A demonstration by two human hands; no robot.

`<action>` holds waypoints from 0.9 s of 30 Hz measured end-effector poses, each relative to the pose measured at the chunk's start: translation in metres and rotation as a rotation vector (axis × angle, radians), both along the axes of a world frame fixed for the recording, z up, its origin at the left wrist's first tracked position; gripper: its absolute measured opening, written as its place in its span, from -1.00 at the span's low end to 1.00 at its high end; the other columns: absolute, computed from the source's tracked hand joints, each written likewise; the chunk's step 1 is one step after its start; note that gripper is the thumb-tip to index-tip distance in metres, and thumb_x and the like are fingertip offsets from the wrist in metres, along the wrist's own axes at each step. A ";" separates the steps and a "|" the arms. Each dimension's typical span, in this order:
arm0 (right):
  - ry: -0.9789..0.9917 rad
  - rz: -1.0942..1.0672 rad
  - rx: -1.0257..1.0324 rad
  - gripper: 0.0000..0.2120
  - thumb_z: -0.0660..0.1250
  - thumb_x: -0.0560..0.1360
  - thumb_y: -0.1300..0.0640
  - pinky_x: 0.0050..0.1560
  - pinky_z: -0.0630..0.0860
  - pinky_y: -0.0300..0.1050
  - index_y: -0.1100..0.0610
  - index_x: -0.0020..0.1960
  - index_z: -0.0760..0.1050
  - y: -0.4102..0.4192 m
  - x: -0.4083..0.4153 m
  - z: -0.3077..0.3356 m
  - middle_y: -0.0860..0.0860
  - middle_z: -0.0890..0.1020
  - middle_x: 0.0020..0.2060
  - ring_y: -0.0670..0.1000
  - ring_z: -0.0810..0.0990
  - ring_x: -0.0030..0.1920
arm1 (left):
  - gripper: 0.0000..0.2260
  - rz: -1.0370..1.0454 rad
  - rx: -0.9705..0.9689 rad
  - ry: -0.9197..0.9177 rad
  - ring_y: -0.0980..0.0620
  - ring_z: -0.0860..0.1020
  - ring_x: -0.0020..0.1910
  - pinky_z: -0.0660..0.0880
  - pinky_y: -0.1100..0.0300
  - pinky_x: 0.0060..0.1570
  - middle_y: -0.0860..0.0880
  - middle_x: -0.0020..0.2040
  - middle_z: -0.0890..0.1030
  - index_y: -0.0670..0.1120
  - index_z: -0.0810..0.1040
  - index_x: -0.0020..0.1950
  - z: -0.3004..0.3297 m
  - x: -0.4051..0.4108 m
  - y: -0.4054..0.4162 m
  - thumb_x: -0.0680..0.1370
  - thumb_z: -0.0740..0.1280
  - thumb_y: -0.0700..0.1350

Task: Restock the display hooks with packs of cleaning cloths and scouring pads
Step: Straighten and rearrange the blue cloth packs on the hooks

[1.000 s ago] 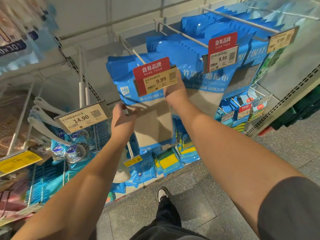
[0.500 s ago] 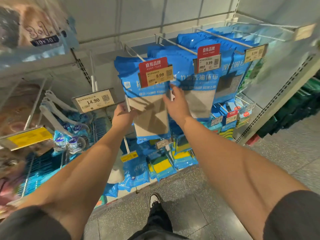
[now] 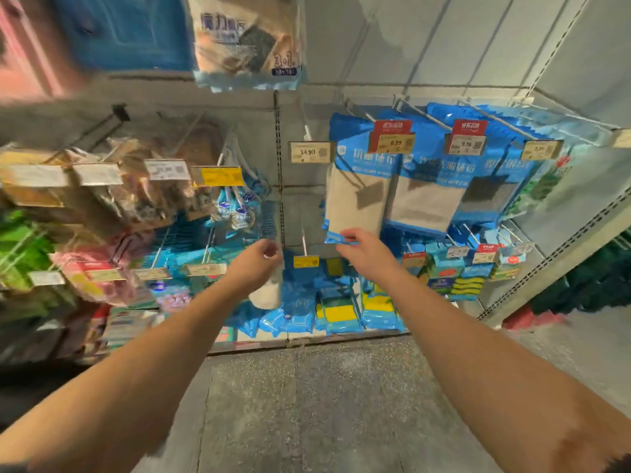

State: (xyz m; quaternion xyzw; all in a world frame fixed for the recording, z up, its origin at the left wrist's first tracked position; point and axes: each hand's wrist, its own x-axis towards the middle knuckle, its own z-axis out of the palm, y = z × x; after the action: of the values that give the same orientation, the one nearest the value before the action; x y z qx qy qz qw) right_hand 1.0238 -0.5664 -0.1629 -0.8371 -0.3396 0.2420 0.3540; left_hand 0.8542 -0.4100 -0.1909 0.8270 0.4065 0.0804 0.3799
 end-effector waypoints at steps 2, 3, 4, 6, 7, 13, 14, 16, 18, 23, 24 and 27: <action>-0.071 0.084 -0.036 -0.56 0.31 0.60 0.10 -0.04 0.36 -0.27 0.15 0.45 0.39 0.011 -0.039 0.008 0.06 0.50 0.34 -0.03 0.53 0.09 | -0.74 0.008 0.046 0.010 -0.05 0.57 -0.01 0.47 0.12 -0.03 -0.02 0.16 0.62 -0.06 0.53 0.30 0.007 -0.041 0.002 0.64 0.31 -0.02; -0.105 0.124 -0.053 -0.54 0.31 0.60 0.09 0.02 0.38 -0.23 0.14 0.47 0.36 0.016 -0.061 0.010 0.07 0.48 0.36 -0.03 0.53 0.14 | -0.73 0.013 0.059 0.018 -0.07 0.58 0.01 0.46 0.13 -0.03 -0.02 0.16 0.61 -0.06 0.52 0.31 0.008 -0.066 0.005 0.64 0.31 -0.02; -0.131 0.155 -0.067 -0.51 0.31 0.60 0.08 0.09 0.40 -0.19 0.13 0.49 0.33 0.021 -0.085 0.012 0.08 0.45 0.38 -0.01 0.52 0.21 | -0.71 0.017 0.067 0.026 -0.10 0.60 0.05 0.47 0.12 -0.01 -0.05 0.20 0.62 -0.07 0.51 0.33 0.009 -0.092 0.007 0.64 0.30 -0.01; -0.159 0.205 -0.083 -0.48 0.30 0.60 0.05 0.19 0.40 -0.14 0.12 0.52 0.28 0.030 -0.138 0.013 0.06 0.40 0.41 0.02 0.47 0.33 | -0.66 0.009 0.089 0.054 -0.12 0.58 0.19 0.45 0.11 0.07 -0.09 0.30 0.59 -0.10 0.49 0.38 0.010 -0.151 0.012 0.65 0.31 -0.01; -0.176 0.230 -0.087 -0.48 0.30 0.61 0.03 0.21 0.41 -0.13 0.11 0.52 0.27 0.036 -0.167 0.013 0.05 0.38 0.41 0.02 0.46 0.35 | -0.65 0.004 0.108 0.063 -0.11 0.56 0.25 0.44 0.11 0.12 -0.10 0.34 0.56 -0.11 0.48 0.41 0.012 -0.183 0.015 0.65 0.31 -0.02; -0.264 0.357 -0.116 -0.49 0.30 0.60 0.00 0.21 0.38 -0.12 0.08 0.51 0.30 0.076 -0.355 0.018 0.06 0.37 0.41 0.05 0.43 0.34 | -0.64 0.021 0.214 0.096 -0.10 0.53 0.30 0.40 0.12 0.18 -0.11 0.35 0.56 -0.11 0.49 0.40 0.022 -0.399 0.039 0.62 0.34 -0.06; -0.265 0.379 -0.127 -0.48 0.31 0.60 0.01 0.26 0.37 -0.10 0.10 0.51 0.29 0.083 -0.388 0.018 0.08 0.37 0.43 0.07 0.41 0.37 | -0.64 0.033 0.215 0.100 -0.11 0.53 0.31 0.41 0.11 0.20 -0.12 0.34 0.56 -0.11 0.50 0.39 0.024 -0.436 0.041 0.62 0.34 -0.05; -0.258 0.436 -0.156 -0.44 0.30 0.60 0.04 0.33 0.36 -0.03 0.14 0.54 0.26 0.098 -0.451 0.020 0.12 0.33 0.47 0.11 0.38 0.42 | -0.64 0.053 0.223 0.125 -0.10 0.52 0.32 0.40 0.11 0.22 -0.10 0.32 0.56 -0.12 0.50 0.39 0.033 -0.507 0.047 0.62 0.33 -0.04; -0.279 0.495 -0.162 -0.44 0.31 0.59 0.03 0.33 0.37 -0.02 0.17 0.53 0.27 0.119 -0.506 0.023 0.14 0.33 0.47 0.14 0.39 0.40 | -0.67 0.077 0.246 0.143 -0.10 0.52 0.29 0.40 0.09 0.23 -0.10 0.29 0.56 -0.15 0.53 0.36 0.044 -0.571 0.056 0.63 0.32 -0.05; -0.361 0.654 -0.120 -0.53 0.34 0.57 0.04 0.27 0.34 -0.07 0.21 0.42 0.42 0.181 -0.631 0.033 0.15 0.46 0.31 0.15 0.44 0.32 | -0.70 0.210 0.290 0.192 -0.12 0.51 0.29 0.32 0.15 0.21 -0.12 0.27 0.56 -0.14 0.55 0.32 0.059 -0.707 0.089 0.62 0.33 -0.07; -0.381 0.696 -0.114 -0.52 0.34 0.57 0.05 0.28 0.33 -0.09 0.21 0.43 0.41 0.194 -0.655 0.034 0.16 0.46 0.33 0.15 0.45 0.33 | -0.70 0.239 0.283 0.196 -0.11 0.50 0.30 0.32 0.15 0.21 -0.12 0.28 0.55 -0.12 0.54 0.33 0.060 -0.731 0.097 0.62 0.32 -0.06; -0.428 0.805 -0.094 -0.48 0.32 0.59 0.00 0.31 0.31 -0.11 0.17 0.49 0.36 0.237 -0.719 0.037 0.15 0.41 0.41 0.13 0.40 0.39 | -0.67 0.323 0.268 0.192 -0.10 0.48 0.34 0.36 0.09 0.30 -0.12 0.32 0.53 -0.10 0.53 0.36 0.061 -0.793 0.125 0.62 0.33 -0.02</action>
State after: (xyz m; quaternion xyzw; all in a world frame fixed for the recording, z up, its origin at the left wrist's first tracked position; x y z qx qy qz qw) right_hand 0.3046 -0.3295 -0.1259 -0.6846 -0.6922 0.1971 0.1153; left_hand 0.0609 -0.2851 -0.1296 0.7982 0.5534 0.1143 0.2085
